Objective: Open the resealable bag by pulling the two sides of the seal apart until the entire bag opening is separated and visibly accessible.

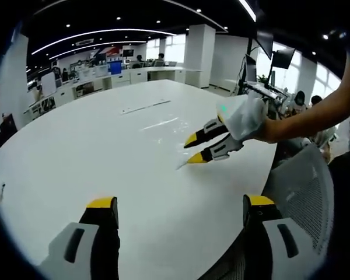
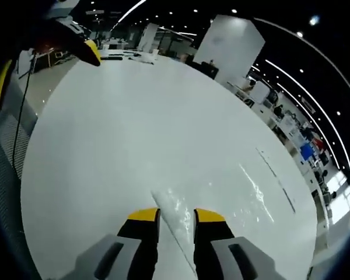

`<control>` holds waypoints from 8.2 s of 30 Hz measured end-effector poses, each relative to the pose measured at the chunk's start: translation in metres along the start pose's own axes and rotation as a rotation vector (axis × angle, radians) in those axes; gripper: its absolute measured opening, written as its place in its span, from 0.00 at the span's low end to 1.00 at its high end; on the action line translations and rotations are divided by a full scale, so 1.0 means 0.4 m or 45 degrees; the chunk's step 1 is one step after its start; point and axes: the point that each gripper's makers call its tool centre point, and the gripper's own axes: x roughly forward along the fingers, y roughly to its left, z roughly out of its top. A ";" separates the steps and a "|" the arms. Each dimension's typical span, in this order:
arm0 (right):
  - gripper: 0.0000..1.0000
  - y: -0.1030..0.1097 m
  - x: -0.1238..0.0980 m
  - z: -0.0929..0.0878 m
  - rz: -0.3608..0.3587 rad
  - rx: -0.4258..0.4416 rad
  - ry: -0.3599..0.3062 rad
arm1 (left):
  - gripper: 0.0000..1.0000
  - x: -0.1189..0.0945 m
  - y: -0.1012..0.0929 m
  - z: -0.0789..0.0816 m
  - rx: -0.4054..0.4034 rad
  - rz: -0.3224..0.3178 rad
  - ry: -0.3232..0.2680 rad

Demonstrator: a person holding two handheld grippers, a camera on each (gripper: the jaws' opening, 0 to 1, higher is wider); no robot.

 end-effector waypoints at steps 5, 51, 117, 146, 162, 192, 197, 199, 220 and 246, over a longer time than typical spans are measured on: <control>0.18 0.016 0.011 0.002 0.013 -0.134 0.011 | 0.87 0.003 -0.001 -0.002 -0.001 -0.003 0.009; 0.00 0.055 -0.076 0.044 0.070 -0.173 -0.067 | 0.77 0.000 -0.053 -0.004 0.129 -0.011 0.019; 0.00 0.365 -0.305 0.115 0.250 -0.137 -0.207 | 0.19 0.045 -0.250 -0.079 1.058 -0.246 0.310; 0.00 0.393 -0.287 0.097 0.232 -0.314 -0.156 | 0.00 0.039 -0.312 -0.103 1.219 -0.471 0.253; 0.00 0.410 -0.289 0.103 0.281 -0.297 -0.172 | 0.00 0.021 -0.305 -0.115 1.156 -0.466 0.273; 0.00 0.403 -0.295 0.122 0.277 -0.328 -0.179 | 0.00 0.027 -0.286 -0.123 1.246 -0.427 0.274; 0.00 0.391 -0.294 0.125 0.272 -0.322 -0.183 | 0.00 0.028 -0.281 -0.114 1.206 -0.376 0.252; 0.00 0.396 -0.292 0.123 0.284 -0.314 -0.182 | 0.00 0.026 -0.282 -0.116 1.167 -0.383 0.265; 0.00 0.371 -0.292 0.071 0.266 -0.283 -0.121 | 0.00 0.016 -0.267 -0.114 1.151 -0.399 0.287; 0.00 0.388 -0.283 0.104 0.288 -0.298 -0.144 | 0.00 0.042 -0.290 -0.114 1.203 -0.391 0.273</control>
